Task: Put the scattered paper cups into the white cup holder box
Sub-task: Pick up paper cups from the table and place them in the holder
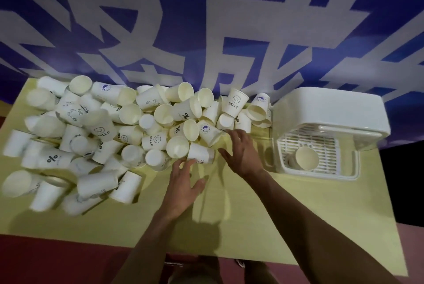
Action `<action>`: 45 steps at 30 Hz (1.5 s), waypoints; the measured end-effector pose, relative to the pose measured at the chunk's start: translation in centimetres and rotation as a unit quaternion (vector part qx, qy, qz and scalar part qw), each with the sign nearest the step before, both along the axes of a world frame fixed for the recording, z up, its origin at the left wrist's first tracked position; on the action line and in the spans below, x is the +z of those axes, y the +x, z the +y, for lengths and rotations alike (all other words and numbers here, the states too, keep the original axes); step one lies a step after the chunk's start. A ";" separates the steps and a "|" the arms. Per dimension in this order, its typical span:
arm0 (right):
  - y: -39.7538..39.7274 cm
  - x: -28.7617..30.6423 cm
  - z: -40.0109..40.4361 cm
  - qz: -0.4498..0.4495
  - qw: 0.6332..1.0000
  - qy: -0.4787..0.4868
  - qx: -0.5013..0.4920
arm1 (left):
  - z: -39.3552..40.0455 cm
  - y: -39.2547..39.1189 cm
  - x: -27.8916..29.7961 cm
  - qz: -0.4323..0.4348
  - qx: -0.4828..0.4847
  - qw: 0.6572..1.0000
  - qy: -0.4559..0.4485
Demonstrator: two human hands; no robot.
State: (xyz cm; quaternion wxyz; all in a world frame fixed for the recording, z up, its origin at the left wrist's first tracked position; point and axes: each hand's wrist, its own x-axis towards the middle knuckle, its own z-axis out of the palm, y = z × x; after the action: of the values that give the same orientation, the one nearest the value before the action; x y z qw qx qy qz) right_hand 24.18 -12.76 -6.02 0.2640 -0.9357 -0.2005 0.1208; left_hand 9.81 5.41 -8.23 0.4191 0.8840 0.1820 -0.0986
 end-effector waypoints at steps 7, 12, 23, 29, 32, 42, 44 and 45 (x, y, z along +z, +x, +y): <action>0.8 -2.1 4.3 0.022 0.999 -0.031 -0.034 | 0.9 1.0 -1.8 -0.043 -0.055 0.997 -0.020; 0.4 -2.6 6.0 0.046 0.995 -0.067 -0.059 | 1.1 -0.3 -0.6 -0.119 -0.079 0.990 0.007; 0.0 -2.8 7.5 0.082 0.988 -0.037 -0.127 | 2.1 -3.9 1.0 -0.179 -0.119 0.972 0.090; -1.6 -2.4 4.5 0.059 0.991 0.045 -0.111 | 1.1 -3.2 1.5 -0.098 -0.111 0.986 0.071; -2.7 -1.8 1.9 0.036 0.992 0.065 -0.101 | 0.0 -2.8 1.3 -0.089 -0.124 0.985 0.081; -6.5 -0.2 -5.1 0.020 0.989 0.107 -0.105 | -4.3 -2.2 1.6 -0.064 -0.135 0.985 0.090; -7.0 0.3 -6.2 0.019 0.988 0.118 -0.100 | -4.8 -2.3 1.8 -0.065 -0.136 0.984 0.099; -7.2 0.7 -6.7 0.020 0.987 0.123 -0.098 | -5.1 -2.2 1.9 -0.067 -0.138 0.983 0.100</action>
State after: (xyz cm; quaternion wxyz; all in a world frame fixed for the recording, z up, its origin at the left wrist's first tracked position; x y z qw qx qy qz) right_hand 17.00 -19.43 -5.31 0.3920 -0.9085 -0.1156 0.0872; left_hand 7.59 0.28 -6.31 0.3225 0.9426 0.0390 -0.0774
